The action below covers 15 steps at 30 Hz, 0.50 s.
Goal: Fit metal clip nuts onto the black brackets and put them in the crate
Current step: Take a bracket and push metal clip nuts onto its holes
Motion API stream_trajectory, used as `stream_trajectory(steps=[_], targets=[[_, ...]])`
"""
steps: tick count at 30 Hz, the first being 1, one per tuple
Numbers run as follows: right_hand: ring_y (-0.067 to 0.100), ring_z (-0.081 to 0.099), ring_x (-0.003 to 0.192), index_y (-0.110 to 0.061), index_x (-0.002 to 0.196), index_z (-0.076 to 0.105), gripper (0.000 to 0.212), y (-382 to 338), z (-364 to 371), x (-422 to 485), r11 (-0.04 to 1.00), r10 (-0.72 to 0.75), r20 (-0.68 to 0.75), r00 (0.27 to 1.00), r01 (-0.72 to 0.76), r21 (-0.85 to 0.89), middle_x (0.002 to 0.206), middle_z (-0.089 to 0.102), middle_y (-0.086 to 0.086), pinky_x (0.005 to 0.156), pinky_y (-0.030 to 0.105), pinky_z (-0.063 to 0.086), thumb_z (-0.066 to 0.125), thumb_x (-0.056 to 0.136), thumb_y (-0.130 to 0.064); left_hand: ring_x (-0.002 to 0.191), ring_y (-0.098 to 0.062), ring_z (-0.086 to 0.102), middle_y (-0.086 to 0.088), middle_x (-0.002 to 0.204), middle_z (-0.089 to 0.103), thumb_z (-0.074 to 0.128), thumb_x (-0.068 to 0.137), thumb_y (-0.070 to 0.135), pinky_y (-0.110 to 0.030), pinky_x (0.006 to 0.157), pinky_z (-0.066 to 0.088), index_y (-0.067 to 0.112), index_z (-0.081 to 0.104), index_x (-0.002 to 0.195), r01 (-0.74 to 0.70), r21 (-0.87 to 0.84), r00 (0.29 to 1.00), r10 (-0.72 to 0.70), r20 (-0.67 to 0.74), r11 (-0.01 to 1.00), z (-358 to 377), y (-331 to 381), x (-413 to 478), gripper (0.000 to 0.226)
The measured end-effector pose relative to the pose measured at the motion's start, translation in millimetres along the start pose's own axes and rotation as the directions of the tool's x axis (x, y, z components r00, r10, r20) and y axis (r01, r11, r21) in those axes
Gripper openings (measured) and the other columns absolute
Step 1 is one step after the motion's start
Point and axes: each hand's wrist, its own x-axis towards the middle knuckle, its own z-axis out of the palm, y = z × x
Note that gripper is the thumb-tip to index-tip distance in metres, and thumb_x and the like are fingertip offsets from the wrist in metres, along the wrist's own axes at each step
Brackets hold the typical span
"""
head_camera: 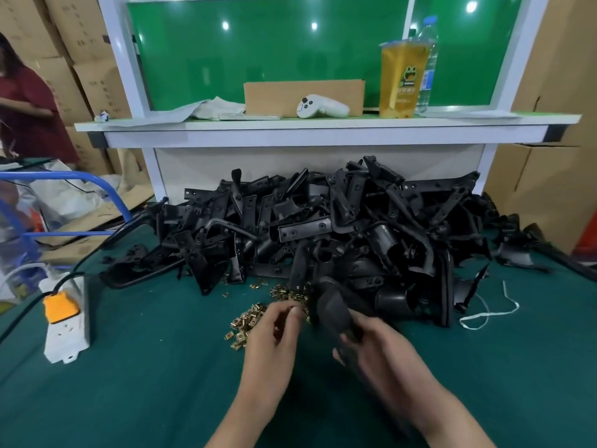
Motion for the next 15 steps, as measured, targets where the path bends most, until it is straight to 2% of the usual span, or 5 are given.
stream_trajectory(steps=[2,5,7,10,15], targets=[[0.016,0.064,0.069,-0.012,0.115,0.076,0.027,2,-1,2,0.992,-0.108,-0.074,0.991,0.103,-0.071,0.088,0.071,0.006,0.065,0.031,0.059,0.056,0.097,-0.011,0.093,-0.014,0.070,0.003,0.099,0.075,0.056,0.101,0.034,-0.025,0.080,0.054,0.029,0.071,0.096,0.154,-0.322,0.982,-0.109,0.153,0.934,4,6,-2,0.016],[0.015,0.066,0.074,-0.026,0.113,0.078,0.032,0,-3,0,0.947,-0.257,-0.078,0.963,0.235,-0.219,0.087,0.069,0.000,0.065,0.026,0.056,0.070,0.083,-0.020,0.093,-0.030,0.071,-0.019,0.107,0.072,0.059,0.097,0.027,-0.037,0.076,0.059,0.008,0.068,0.100,0.307,-0.655,0.945,-0.142,0.294,0.690,0,8,0,0.021],[0.014,0.065,0.076,-0.034,0.112,0.077,0.033,-2,-4,-1,0.897,-0.326,-0.075,0.942,0.284,-0.339,0.087,0.068,-0.005,0.065,0.025,0.055,0.073,0.079,-0.030,0.098,-0.034,0.070,-0.022,0.115,0.070,0.055,0.100,0.024,-0.041,0.078,0.059,0.006,0.063,0.103,0.298,-0.676,0.947,-0.120,0.299,0.673,-5,5,3,0.019],[0.013,0.067,0.079,-0.043,0.112,0.074,0.034,0,1,0,0.803,-0.391,-0.054,0.919,0.312,-0.509,0.090,0.070,-0.010,0.070,0.024,0.056,0.075,0.078,-0.041,0.105,-0.033,0.069,-0.020,0.118,0.070,0.058,0.098,0.031,-0.043,0.082,0.059,0.008,0.067,0.107,0.270,-0.602,0.953,-0.117,0.280,0.751,-5,4,3,0.026],[0.019,0.071,0.090,-0.033,0.121,0.073,0.048,-2,2,1,0.913,-0.320,-0.010,0.947,0.306,-0.269,0.091,0.069,-0.001,0.081,0.026,0.057,0.084,0.074,-0.031,0.101,-0.029,0.071,-0.015,0.106,0.074,0.068,0.086,0.037,-0.038,0.080,0.060,0.016,0.076,0.102,0.266,-0.543,0.957,-0.149,0.250,0.797,0,9,2,0.028]])
